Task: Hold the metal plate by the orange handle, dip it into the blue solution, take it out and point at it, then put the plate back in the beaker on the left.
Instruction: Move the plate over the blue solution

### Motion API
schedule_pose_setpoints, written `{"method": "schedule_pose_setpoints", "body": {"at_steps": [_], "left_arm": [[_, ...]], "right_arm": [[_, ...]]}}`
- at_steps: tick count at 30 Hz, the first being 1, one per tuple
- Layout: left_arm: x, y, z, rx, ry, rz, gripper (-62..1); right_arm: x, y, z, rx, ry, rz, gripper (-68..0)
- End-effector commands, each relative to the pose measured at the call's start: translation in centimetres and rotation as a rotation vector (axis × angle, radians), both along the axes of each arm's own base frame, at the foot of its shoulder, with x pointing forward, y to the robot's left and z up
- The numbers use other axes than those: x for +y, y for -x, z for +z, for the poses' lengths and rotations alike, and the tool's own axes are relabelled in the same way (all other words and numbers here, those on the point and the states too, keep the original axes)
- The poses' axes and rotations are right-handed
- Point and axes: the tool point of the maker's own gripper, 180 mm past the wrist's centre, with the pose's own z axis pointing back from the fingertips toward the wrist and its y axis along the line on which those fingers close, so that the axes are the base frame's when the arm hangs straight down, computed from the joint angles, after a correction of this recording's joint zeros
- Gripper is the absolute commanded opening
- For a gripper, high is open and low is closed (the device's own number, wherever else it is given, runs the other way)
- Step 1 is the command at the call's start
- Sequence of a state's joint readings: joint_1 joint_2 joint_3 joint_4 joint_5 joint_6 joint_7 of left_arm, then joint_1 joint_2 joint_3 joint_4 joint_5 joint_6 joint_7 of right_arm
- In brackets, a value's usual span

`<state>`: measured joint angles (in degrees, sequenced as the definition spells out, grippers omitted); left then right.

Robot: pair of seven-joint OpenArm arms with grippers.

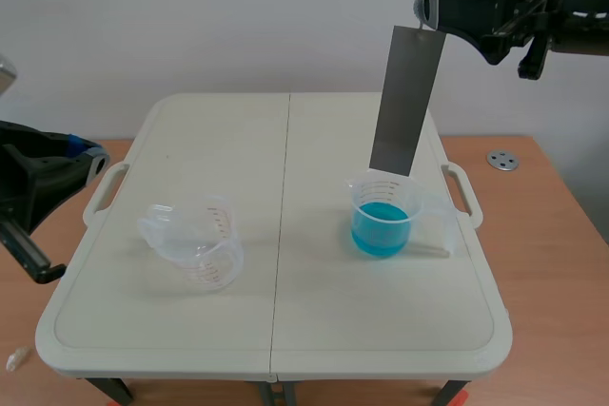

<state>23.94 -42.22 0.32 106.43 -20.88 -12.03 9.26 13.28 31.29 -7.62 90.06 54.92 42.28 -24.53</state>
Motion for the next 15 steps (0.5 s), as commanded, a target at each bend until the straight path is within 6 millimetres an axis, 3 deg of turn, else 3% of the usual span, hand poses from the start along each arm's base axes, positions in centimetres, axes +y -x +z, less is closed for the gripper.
{"method": "schedule_pose_setpoints", "body": {"at_steps": [1, 15], "left_arm": [[-0.8, -0.6, 0.5, -0.018, 0.021, -0.011, -59.0], [-7.0, -6.4, -1.7, -0.042, 0.027, -0.109, -59.0]], "right_arm": [[-0.2, 0.0, 1.9, -0.056, -0.003, 0.007, -66.2], [-0.4, -0.1, 1.9, -0.056, 0.003, 0.001, -66.2]]}}
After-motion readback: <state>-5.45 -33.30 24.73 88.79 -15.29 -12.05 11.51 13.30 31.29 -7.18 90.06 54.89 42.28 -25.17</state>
